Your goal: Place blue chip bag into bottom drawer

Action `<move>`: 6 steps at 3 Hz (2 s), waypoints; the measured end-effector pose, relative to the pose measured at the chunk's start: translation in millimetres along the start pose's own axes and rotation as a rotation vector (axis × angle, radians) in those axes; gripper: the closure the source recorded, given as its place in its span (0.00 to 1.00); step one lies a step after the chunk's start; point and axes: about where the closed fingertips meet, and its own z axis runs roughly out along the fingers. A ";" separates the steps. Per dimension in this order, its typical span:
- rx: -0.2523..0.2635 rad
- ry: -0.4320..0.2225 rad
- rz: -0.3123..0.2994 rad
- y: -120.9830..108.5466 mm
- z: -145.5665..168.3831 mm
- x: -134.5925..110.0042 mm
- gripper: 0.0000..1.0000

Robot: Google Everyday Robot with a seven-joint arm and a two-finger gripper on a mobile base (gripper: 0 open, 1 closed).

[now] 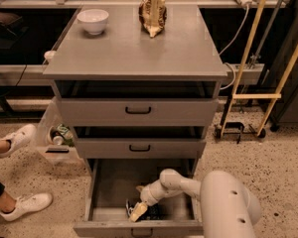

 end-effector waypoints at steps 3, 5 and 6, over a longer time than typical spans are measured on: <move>0.467 0.041 -0.019 -12.7 -197.7 -14.5 0.00; 0.542 0.063 -0.070 -9.4 -228.7 -28.5 0.00; 0.530 0.081 -0.075 1.1 -257.8 -42.5 0.00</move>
Offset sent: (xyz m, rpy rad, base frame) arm -0.1316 -0.0204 0.2807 -0.1839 -0.4116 -0.4925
